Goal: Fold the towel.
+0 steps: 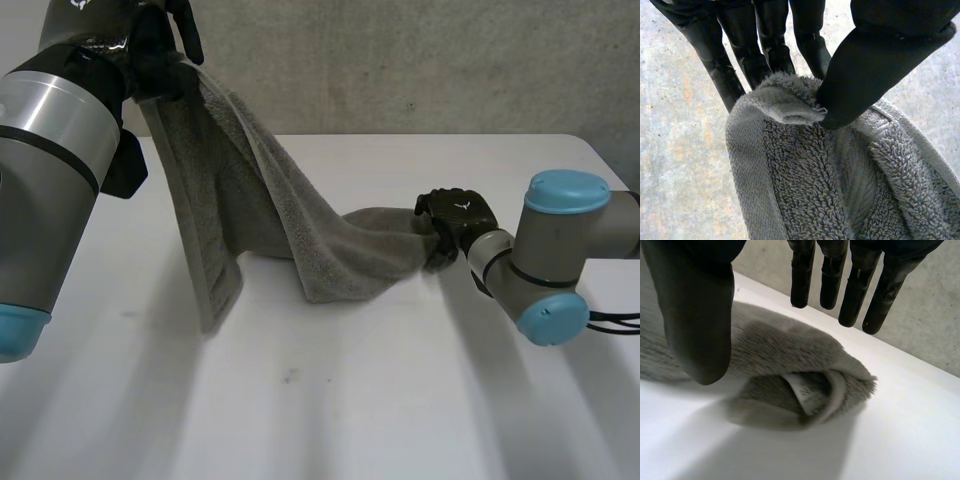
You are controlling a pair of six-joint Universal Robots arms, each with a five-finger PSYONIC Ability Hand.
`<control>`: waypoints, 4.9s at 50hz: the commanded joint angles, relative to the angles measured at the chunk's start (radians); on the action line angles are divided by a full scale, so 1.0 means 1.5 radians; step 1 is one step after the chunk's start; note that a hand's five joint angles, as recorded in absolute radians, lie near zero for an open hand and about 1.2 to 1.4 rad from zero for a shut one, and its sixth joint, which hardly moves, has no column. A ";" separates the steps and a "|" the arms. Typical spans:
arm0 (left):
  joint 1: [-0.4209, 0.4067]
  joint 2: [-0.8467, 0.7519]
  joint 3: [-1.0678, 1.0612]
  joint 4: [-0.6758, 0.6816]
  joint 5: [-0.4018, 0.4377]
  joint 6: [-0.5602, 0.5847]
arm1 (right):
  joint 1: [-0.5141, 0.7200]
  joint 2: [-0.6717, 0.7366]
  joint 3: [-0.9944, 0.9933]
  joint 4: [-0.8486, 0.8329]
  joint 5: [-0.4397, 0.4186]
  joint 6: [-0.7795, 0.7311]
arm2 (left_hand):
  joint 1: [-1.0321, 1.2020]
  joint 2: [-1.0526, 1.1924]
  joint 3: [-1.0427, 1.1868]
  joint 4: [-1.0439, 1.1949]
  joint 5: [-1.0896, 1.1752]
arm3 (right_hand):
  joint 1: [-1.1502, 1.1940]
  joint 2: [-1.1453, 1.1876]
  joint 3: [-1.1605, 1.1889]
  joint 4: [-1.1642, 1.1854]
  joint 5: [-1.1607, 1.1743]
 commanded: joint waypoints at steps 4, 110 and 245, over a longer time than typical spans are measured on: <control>0.015 0.000 -0.006 0.000 0.000 -0.001 | -0.001 0.134 -0.191 0.102 0.032 -0.029 | 0.137 0.119 0.120 0.118 0.132 | 0.078 0.069 0.080 0.081 0.076; 0.150 -0.216 -0.050 0.068 0.020 -0.012 | -0.041 -0.014 -0.328 0.320 0.061 -0.154 | 0.137 0.119 0.120 0.118 0.132 | -0.175 -0.185 -0.173 -0.172 -0.178; 0.145 -0.171 0.164 0.052 0.056 0.108 | -0.108 -0.319 -0.131 0.109 -0.071 -0.116 | 0.137 0.119 0.120 0.118 0.132 | 0.639 0.630 0.641 0.642 0.637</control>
